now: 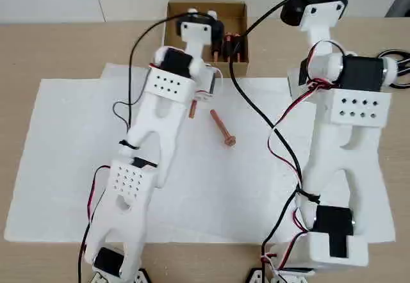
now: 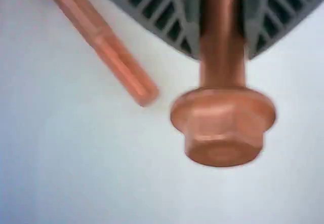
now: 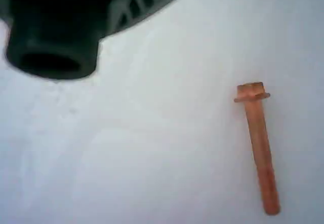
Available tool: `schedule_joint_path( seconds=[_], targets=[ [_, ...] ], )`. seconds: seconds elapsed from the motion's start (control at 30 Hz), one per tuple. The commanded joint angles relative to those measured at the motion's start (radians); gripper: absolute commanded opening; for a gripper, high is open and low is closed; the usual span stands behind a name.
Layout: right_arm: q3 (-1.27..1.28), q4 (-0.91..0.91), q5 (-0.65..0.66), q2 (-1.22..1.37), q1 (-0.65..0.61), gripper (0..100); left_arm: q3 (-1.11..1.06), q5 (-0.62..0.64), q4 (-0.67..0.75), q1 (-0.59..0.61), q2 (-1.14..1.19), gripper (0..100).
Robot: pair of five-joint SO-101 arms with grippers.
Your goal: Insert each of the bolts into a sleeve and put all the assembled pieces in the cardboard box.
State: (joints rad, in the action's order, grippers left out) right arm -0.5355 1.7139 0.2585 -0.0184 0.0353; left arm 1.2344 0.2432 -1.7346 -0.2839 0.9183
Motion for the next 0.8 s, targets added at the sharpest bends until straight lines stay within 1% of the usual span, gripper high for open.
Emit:
schedule_joint_path(
  seconds=[0.0, 0.17, 0.27, 0.37, 0.43, 0.6, 0.63, 0.7, 0.77],
  targets=[
    [-0.002, -0.007, -0.025, -0.143, -0.010, 0.9, -0.022, -0.032, -0.020, 0.026, -0.157, 0],
    [0.020, -0.012, -0.041, -0.367, -0.053, 1.1, -0.177, -0.046, -0.020, 0.020, -0.344, 0],
    [0.135, -0.015, -0.038, -0.522, -0.074, 1.1, -0.278, -0.077, -0.020, 0.021, -0.437, 0],
    [0.354, -0.039, -0.038, -0.680, -0.102, 1.0, -0.429, -0.081, -0.018, 0.028, -0.497, 0],
    [0.537, -0.090, -0.035, -0.799, -0.113, 0.8, -0.504, -0.083, -0.018, 0.031, -0.526, 0],
    [1.037, -0.366, -0.029, -1.050, -0.147, 0.3, -0.562, -0.092, -0.018, 0.044, -0.552, 1],
    [1.103, -0.406, -0.021, -1.102, -0.151, 0.3, -0.562, -0.092, -0.018, 0.046, -0.554, 1],
    [1.183, -0.460, 0.041, -1.207, -0.153, 0.3, -0.567, -0.092, -0.018, 0.051, -0.554, 1],
    [1.246, -0.473, 0.083, -1.288, -0.168, 0.3, -0.568, -0.092, -0.018, 0.060, -0.554, 1]
  ],
)
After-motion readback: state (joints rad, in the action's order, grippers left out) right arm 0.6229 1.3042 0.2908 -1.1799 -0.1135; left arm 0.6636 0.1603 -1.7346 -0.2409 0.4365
